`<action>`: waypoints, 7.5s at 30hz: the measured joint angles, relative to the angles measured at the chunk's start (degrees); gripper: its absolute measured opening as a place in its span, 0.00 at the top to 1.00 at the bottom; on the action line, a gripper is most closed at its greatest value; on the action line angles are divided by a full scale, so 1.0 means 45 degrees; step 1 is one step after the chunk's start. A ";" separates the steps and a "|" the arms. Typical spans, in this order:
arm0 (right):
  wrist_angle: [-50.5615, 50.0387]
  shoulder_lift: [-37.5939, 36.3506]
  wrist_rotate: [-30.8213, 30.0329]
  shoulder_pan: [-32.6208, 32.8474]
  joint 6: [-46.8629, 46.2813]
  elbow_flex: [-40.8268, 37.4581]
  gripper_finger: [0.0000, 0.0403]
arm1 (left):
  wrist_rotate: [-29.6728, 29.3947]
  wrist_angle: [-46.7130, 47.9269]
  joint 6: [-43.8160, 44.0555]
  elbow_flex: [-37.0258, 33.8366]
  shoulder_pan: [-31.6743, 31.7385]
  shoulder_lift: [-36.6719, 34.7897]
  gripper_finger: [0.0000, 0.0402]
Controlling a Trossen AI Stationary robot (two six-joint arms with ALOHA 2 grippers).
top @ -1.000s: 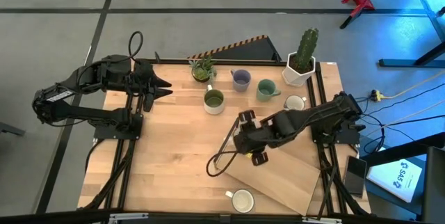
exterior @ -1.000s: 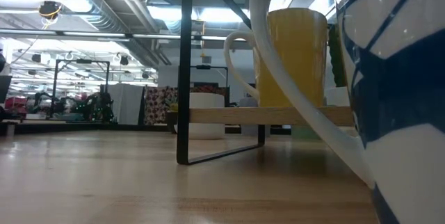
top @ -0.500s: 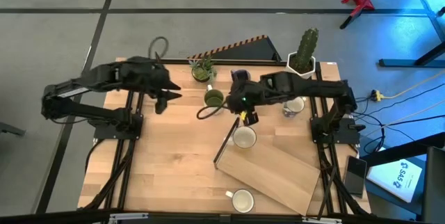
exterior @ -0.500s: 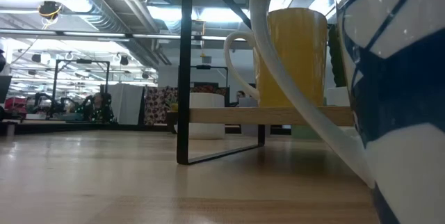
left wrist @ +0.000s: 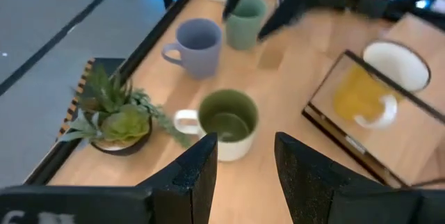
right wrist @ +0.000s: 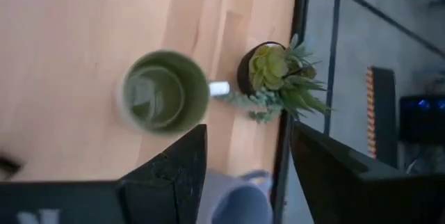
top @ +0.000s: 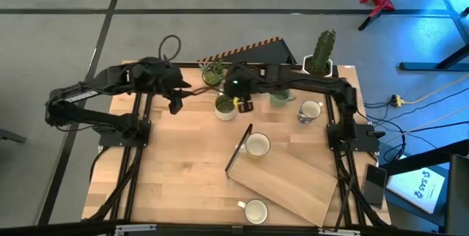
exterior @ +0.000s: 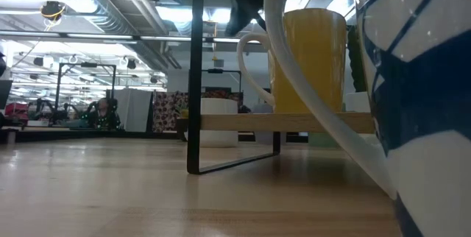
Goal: Place coffee mugs
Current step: Put the white mug on the shelf
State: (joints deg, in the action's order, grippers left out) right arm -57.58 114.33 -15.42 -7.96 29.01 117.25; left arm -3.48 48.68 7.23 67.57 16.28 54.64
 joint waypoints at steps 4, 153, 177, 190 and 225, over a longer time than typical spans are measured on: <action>0.0603 0.0963 -0.0455 -0.0290 -0.1335 -0.0010 0.53 | -0.0077 0.0029 0.0329 0.0000 0.0282 -0.0343 0.66; -0.4590 -0.1227 0.2803 1.1311 -0.4362 -0.2016 1.00 | 0.1468 -0.4835 0.2961 -0.4109 -0.3168 -0.0906 0.66; -0.3395 -0.0250 0.2907 0.9479 -0.1127 -0.2035 1.00 | 0.1208 -0.4963 0.3292 -0.4109 -0.3576 -0.0906 0.66; -0.3148 0.0434 0.3201 0.9143 -0.0272 -0.2035 1.00 | 0.1374 -0.5102 0.3422 -0.4060 -0.3580 -0.1203 0.66; -0.2152 0.0504 0.3901 0.8494 0.0331 -0.3521 1.00 | 0.1338 -0.7044 0.2178 -0.0923 -0.3576 -0.2943 0.66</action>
State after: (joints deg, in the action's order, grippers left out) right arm -67.27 116.60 2.13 30.26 30.50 101.41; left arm 2.54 16.99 17.03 63.42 0.19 41.40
